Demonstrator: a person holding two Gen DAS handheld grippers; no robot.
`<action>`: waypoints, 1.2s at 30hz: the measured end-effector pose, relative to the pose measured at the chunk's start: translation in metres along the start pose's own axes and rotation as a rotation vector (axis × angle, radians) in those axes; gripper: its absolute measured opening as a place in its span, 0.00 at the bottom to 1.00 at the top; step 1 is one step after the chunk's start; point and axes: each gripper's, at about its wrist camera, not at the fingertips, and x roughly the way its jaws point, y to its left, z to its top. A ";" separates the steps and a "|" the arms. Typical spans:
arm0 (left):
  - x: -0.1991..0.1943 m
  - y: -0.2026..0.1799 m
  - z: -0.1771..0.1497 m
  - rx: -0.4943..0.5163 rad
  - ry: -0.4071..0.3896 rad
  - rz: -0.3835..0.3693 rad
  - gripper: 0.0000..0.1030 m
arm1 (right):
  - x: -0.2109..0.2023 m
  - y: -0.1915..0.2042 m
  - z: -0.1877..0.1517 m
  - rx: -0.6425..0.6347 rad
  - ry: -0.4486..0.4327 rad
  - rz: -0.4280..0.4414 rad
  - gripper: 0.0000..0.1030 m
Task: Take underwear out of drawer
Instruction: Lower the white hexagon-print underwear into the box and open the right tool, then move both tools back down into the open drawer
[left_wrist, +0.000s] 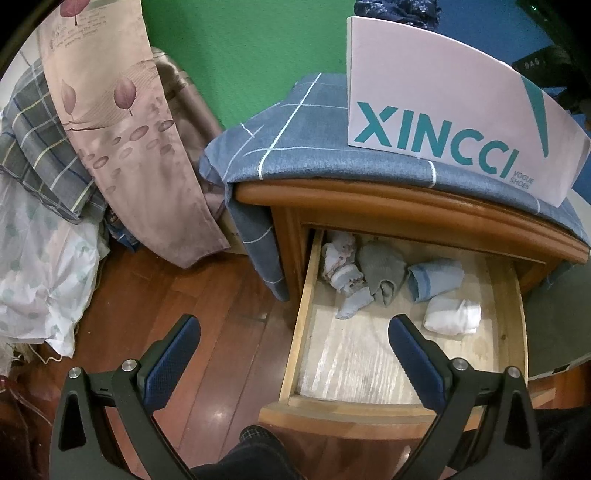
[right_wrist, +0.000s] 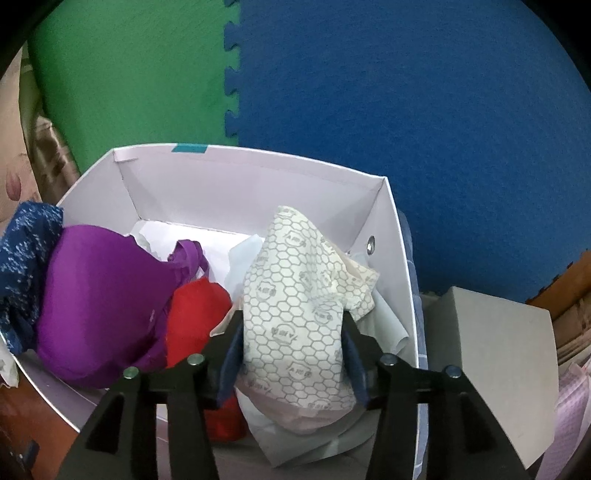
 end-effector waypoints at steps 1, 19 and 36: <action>0.000 0.000 0.000 0.001 0.002 0.002 0.99 | -0.003 0.000 0.000 -0.005 -0.009 0.002 0.51; 0.001 -0.005 -0.004 0.033 0.002 0.020 0.99 | -0.120 -0.019 -0.045 -0.079 -0.173 0.085 0.53; 0.003 -0.020 -0.008 0.089 0.003 0.011 0.99 | -0.093 -0.017 -0.200 -0.132 0.020 0.202 0.53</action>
